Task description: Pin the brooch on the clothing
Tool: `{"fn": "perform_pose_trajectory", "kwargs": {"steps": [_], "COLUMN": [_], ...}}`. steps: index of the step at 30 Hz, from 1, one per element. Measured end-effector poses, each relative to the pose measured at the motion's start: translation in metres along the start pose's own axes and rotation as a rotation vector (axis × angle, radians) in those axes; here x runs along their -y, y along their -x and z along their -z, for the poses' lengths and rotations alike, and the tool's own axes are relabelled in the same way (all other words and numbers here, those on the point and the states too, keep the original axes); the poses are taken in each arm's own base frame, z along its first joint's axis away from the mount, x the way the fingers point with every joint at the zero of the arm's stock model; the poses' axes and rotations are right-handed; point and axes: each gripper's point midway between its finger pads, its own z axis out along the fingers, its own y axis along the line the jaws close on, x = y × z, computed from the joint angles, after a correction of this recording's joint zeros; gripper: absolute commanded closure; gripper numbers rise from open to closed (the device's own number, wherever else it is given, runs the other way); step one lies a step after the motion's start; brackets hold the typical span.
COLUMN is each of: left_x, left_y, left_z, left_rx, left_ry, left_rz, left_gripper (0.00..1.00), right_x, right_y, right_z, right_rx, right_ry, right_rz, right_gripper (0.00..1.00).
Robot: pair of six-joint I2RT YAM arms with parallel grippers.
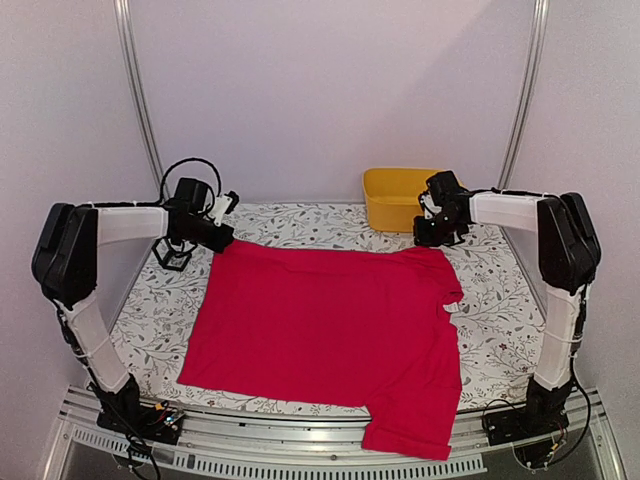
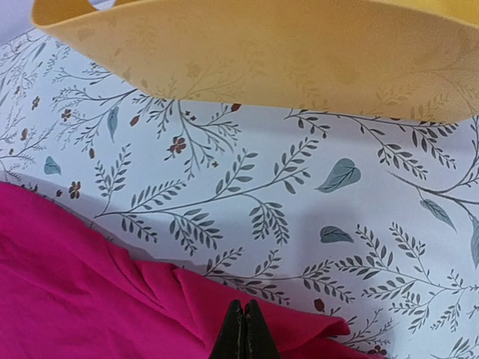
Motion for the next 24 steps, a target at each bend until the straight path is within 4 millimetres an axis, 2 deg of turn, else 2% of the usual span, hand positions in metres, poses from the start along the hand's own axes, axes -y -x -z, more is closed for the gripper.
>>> {"fn": "perform_pose_trajectory", "kwargs": {"steps": [3, 5, 8, 11, 12, 14, 16, 20, 22, 24], "left_x": [0.026, 0.039, 0.059, 0.082, 0.095, 0.123, 0.155, 0.201, 0.208, 0.209], "left_y": [0.014, 0.01, -0.019, -0.06, -0.072, -0.089, -0.106, -0.141, -0.151, -0.149], "left_z": [0.033, 0.045, 0.047, 0.043, 0.043, 0.045, 0.05, 0.06, 0.065, 0.068], "left_rx": [0.086, 0.101, 0.046, -0.073, -0.108, -0.154, -0.196, -0.29, -0.328, -0.33], "left_ry": [-0.005, 0.002, -0.007, -0.034, -0.06, -0.12, -0.201, -0.369, -0.423, -0.441], "left_rz": [-0.102, -0.154, -0.22, -0.292, -0.324, -0.403, -0.481, -0.572, -0.575, -0.565], "left_gripper": [1.0, 1.0, 1.0, 0.89, 0.83, 0.67, 0.59, 0.54, 0.54, 0.54], "right_x": [-0.014, -0.021, -0.034, -0.046, -0.05, -0.057, -0.063, -0.062, -0.061, -0.062], "right_y": [-0.011, -0.03, -0.06, -0.104, -0.118, -0.144, -0.163, -0.178, -0.175, -0.164], "right_z": [0.02, 0.034, 0.043, 0.048, 0.049, 0.05, 0.051, 0.054, 0.061, 0.074], "right_rx": [0.015, 0.016, -0.002, -0.052, -0.071, -0.106, -0.137, -0.166, -0.15, -0.11], "right_ry": [0.025, 0.042, 0.068, 0.09, 0.096, 0.111, 0.136, 0.152, 0.153, 0.16], "right_rz": [0.03, 0.046, 0.071, 0.099, 0.112, 0.133, 0.138, 0.114, 0.106, 0.104], "right_gripper": [1.0, 1.0, 1.0, 0.99, 0.96, 0.81, 0.73, 0.63, 0.6, 0.61]}}
